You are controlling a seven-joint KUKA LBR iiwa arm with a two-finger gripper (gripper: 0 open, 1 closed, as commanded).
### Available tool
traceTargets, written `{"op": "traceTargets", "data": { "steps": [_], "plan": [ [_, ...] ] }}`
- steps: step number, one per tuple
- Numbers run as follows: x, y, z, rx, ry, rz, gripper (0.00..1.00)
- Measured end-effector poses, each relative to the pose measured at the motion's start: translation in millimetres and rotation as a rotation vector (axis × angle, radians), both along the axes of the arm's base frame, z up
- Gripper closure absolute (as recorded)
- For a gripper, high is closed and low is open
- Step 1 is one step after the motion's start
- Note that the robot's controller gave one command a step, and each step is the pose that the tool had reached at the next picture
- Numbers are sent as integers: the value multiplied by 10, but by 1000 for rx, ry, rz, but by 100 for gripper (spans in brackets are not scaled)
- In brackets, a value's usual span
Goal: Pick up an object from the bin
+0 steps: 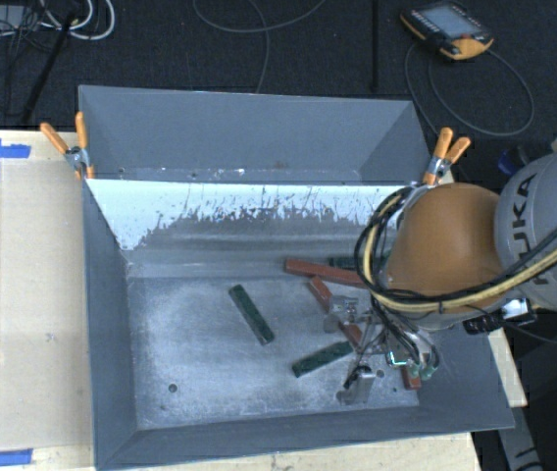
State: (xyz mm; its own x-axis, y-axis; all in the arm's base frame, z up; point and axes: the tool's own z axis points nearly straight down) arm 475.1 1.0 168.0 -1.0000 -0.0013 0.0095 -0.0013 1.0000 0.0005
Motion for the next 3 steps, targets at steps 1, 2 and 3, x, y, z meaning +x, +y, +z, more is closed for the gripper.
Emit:
{"op": "traceTargets", "data": {
  "steps": [1,2,3],
  "plan": [
    [18,0,31,0,-7,0,0],
    [295,-218,-553,0,-13,76,0],
    [498,-284,-1010,0,-8,105,0]
  ]
}}
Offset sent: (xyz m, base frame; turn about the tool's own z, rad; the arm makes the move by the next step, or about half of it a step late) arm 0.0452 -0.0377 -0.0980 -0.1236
